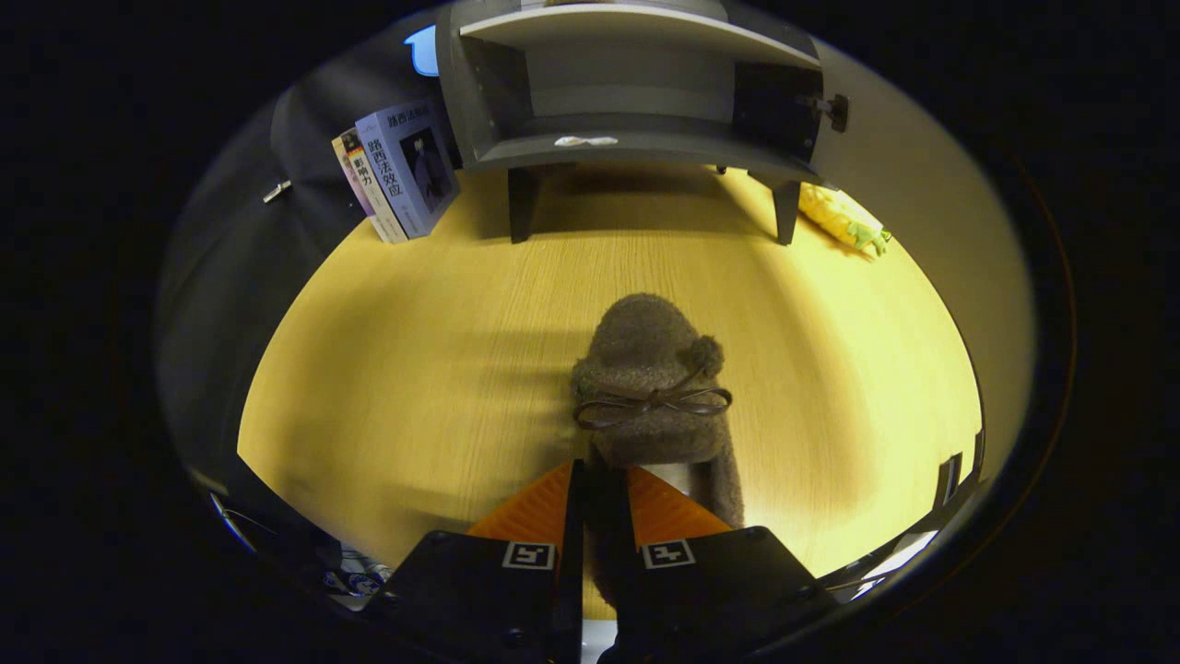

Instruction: Open the shoe cabinet door, grab the shoes and put them into the shoe cabinet, then close the shoe cabinet door.

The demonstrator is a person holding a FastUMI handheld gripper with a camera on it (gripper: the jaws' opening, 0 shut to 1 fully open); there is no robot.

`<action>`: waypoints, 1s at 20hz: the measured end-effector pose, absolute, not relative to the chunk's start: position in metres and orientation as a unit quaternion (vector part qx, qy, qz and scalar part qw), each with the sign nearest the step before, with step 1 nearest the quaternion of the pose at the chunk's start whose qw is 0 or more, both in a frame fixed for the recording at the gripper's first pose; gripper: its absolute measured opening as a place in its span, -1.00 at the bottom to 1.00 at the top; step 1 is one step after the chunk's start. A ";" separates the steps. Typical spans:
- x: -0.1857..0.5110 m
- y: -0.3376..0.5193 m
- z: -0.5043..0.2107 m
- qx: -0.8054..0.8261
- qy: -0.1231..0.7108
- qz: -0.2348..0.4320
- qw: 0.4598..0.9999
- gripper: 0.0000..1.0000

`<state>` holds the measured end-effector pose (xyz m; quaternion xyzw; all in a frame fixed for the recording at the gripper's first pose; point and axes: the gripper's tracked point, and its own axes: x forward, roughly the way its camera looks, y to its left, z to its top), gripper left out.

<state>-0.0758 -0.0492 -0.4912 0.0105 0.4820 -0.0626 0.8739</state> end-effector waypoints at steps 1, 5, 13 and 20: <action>-0.071 -0.049 -0.491 0.008 0.477 -0.061 0.877 -0.60; -0.054 -0.053 -0.496 0.014 0.459 -0.063 0.886 -0.60; -0.017 -0.059 -0.502 0.020 0.439 -0.061 0.896 -0.57; -0.002 -0.065 -0.505 0.029 0.413 -0.069 0.908 -0.73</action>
